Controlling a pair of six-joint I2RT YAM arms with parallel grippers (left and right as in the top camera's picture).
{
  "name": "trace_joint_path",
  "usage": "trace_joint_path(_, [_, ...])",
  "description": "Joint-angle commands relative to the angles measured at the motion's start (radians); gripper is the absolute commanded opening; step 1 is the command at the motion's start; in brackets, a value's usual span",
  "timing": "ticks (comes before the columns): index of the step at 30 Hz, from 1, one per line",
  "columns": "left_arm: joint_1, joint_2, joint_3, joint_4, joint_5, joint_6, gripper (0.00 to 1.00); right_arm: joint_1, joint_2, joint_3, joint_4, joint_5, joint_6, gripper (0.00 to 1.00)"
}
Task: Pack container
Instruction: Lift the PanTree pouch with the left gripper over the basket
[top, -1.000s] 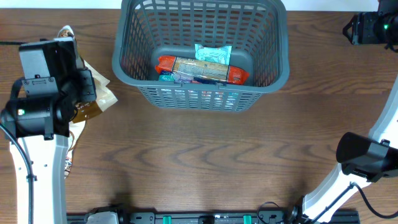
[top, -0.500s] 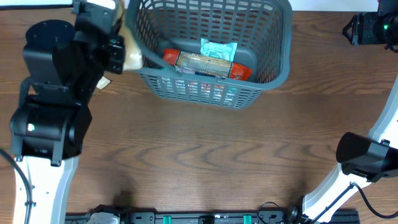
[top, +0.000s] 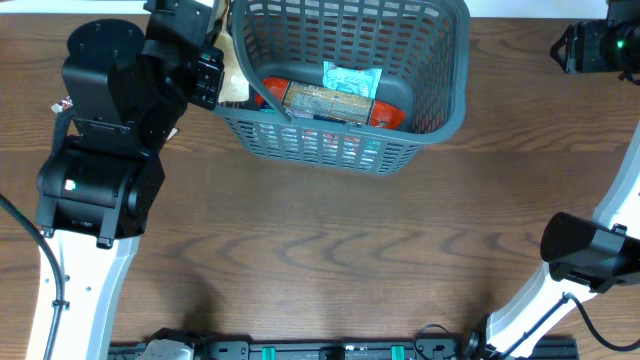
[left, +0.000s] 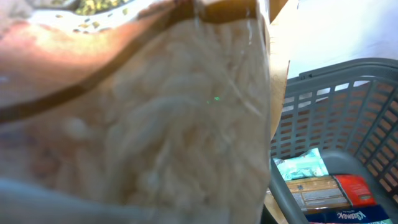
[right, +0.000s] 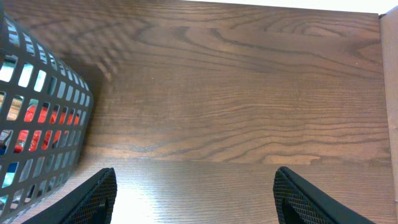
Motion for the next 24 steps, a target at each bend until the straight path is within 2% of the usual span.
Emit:
trace_joint_path(1, [-0.005, -0.011, 0.022, 0.004, -0.074, 0.038, 0.06, 0.003, 0.009, 0.0, -0.002, -0.007, -0.015, 0.68])
trace_joint_path(4, [-0.005, -0.011, 0.022, -0.031, -0.134, 0.049, 0.06, 0.003, 0.009, 0.0, -0.002, -0.007, -0.015, 0.68])
trace_joint_path(9, [-0.005, -0.011, 0.022, -0.061, -0.151, 0.048, 0.06, 0.003, 0.009, 0.0, -0.002, -0.007, -0.015, 0.68])
trace_joint_path(17, [0.031, -0.007, 0.022, -0.074, -0.351, 0.048, 0.06, 0.003, 0.009, 0.0, -0.016, -0.007, -0.015, 0.67])
trace_joint_path(24, [0.08, -0.006, 0.022, -0.107, -0.357, 0.006, 0.06, 0.003, 0.009, 0.0, -0.015, -0.007, -0.016, 0.67])
